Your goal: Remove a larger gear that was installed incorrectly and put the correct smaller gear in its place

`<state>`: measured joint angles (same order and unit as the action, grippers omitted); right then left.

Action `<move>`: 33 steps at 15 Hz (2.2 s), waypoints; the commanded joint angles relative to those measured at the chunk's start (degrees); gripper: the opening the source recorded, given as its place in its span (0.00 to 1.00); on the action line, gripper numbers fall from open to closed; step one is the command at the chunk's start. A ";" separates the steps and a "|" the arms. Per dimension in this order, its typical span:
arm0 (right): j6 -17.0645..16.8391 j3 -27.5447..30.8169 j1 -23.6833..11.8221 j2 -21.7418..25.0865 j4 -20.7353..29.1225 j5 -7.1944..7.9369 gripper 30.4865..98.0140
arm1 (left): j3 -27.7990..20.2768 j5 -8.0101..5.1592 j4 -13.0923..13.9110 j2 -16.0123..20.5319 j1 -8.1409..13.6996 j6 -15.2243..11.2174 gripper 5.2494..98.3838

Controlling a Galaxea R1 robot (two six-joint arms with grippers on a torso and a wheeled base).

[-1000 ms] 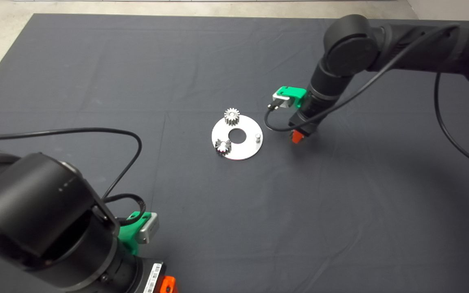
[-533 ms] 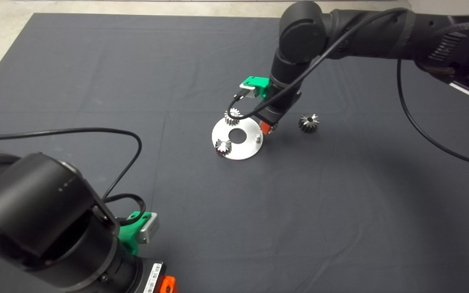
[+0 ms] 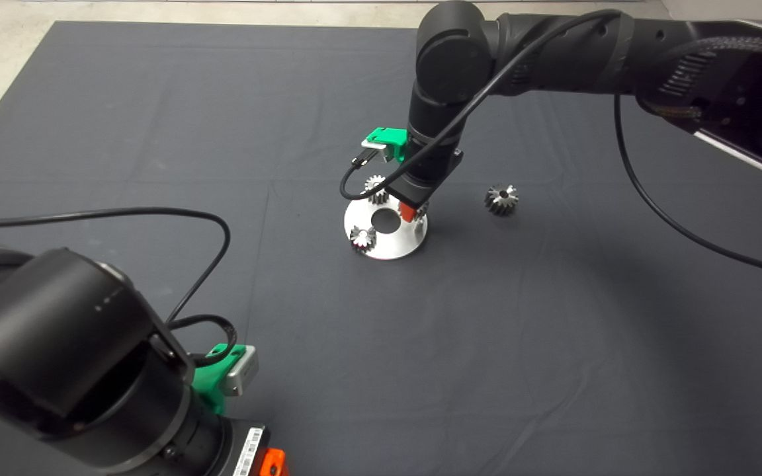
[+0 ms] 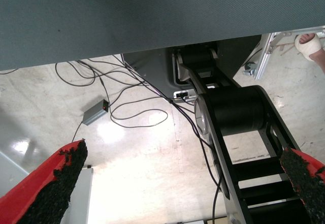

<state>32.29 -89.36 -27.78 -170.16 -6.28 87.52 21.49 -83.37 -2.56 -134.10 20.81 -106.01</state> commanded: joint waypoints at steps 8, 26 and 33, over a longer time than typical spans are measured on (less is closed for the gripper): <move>-0.56 0.16 -1.40 -0.67 1.88 7.00 0.13 | -0.77 0.14 1.24 0.10 0.55 -0.25 1.00; -1.97 0.08 1.15 0.21 -2.60 7.05 0.13 | -0.77 0.14 1.51 0.19 0.55 -0.25 1.00; -2.06 0.08 1.15 0.84 -4.37 7.32 0.13 | -0.77 0.14 1.51 0.19 0.55 -0.25 1.00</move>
<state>30.70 -89.44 -25.22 -169.99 -7.52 87.50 21.49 -83.35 -2.32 -134.10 20.79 -106.01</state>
